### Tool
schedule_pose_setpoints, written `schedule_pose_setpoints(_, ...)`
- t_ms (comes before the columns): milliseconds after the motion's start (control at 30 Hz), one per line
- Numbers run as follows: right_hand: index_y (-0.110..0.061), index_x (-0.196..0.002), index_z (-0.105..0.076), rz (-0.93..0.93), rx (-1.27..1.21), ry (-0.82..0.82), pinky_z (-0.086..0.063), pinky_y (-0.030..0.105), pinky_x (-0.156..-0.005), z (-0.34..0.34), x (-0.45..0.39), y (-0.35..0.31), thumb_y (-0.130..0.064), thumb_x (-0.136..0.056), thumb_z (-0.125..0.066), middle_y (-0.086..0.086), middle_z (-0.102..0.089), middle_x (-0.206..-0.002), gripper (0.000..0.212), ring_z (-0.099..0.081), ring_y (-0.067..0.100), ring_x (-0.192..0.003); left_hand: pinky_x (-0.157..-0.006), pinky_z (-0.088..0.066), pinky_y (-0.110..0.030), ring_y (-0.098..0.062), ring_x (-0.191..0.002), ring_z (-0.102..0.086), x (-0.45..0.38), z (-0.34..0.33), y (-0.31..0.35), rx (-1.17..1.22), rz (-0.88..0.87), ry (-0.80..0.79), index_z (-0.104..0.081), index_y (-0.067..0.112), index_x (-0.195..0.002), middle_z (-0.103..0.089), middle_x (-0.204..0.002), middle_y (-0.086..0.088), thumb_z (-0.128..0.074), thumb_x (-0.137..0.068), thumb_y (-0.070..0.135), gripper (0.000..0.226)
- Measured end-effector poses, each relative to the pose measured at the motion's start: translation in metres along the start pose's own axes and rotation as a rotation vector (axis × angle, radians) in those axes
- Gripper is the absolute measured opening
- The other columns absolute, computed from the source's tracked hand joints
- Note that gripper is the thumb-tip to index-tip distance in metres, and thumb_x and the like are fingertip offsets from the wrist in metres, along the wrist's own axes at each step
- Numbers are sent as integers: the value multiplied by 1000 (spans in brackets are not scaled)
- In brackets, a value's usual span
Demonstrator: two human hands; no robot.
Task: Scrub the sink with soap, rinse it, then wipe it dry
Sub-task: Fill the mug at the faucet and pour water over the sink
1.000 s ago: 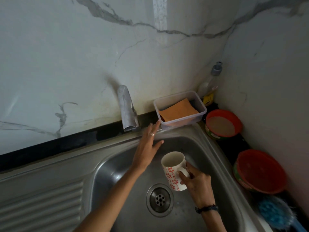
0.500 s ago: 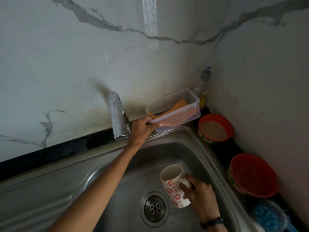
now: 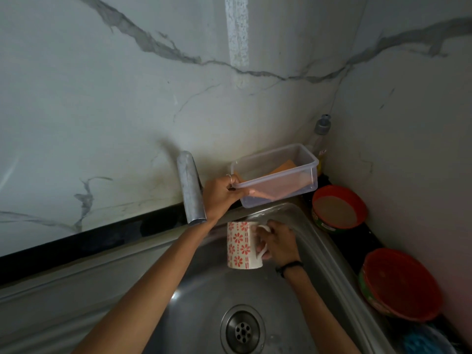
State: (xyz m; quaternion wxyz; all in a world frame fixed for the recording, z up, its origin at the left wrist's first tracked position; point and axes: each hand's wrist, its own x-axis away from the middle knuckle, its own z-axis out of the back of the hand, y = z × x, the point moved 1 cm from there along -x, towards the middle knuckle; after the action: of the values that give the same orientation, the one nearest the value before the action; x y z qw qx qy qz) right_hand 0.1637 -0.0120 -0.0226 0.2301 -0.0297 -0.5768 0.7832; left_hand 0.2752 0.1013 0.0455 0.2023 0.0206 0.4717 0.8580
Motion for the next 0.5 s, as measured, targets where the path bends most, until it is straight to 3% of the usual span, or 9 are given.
schedule_pose_setpoints(100, -10, -79, -58, 19, 0, 115, -58, 41, -61, 2, 15, 8, -19, -91, -57, 7, -68, -78, 15, -68, 20, -69, -61, -49, -37, -28, -67, -62, 1, -1, 0, -1, -5, -8, -69, 8, -80, -68, -73, -13, -75, -76, 27, 21)
schedule_pose_setpoints(167, -15, -82, -58, 45, 9, 133, -57, 27, -62, 0, 31, 13, -18, -91, -57, -5, -64, -77, 10, -65, 8, -69, -62, -51, -39, -30, -70, -64, 2, 0, 1, 10, 2, -12, -68, 9, -77, -69, -75, -14, -75, -76, 26, 19)
schedule_pose_setpoints(233, -23, -78, -54, 46, 26, 91, -52, 18, -58, -4, 42, 14, -18, -92, -56, -9, -62, -70, 15, -63, 5, -63, -63, -51, -38, -29, -70, -64, 2, 0, 4, 17, 4, -11, -67, 8, -76, -68, -76, -16, -75, -76, 25, 19)
schedule_pose_setpoints(333, -26, -73, -54, 61, 91, -56, -50, 17, -52, -9, 44, 7, -21, -91, -57, -6, -62, -61, 19, -61, 5, -52, -63, -51, -37, -27, -67, -63, 2, 0, 5, 17, 9, -16, -65, 9, -71, -68, -76, -19, -76, -75, 25, 19)
schedule_pose_setpoints(433, -12, -79, -61, 55, 90, -210, -48, 14, -45, -15, 32, -8, -20, -91, -57, -6, -60, -59, 16, -59, 4, -46, -67, -55, -49, -30, -68, -63, -1, 2, 1, 65, 42, -12, -60, 19, -63, -68, -76, -20, -77, -73, 28, 22)
schedule_pose_setpoints(500, -1, -85, -61, 39, 38, -223, -52, 20, -44, -15, 19, -15, -16, -92, -56, 1, -61, -61, 17, -61, 11, -50, -67, -55, -50, -35, -68, -65, -1, 3, 2, 97, 55, -4, -64, 12, -66, -68, -73, -19, -77, -67, 39, 31)
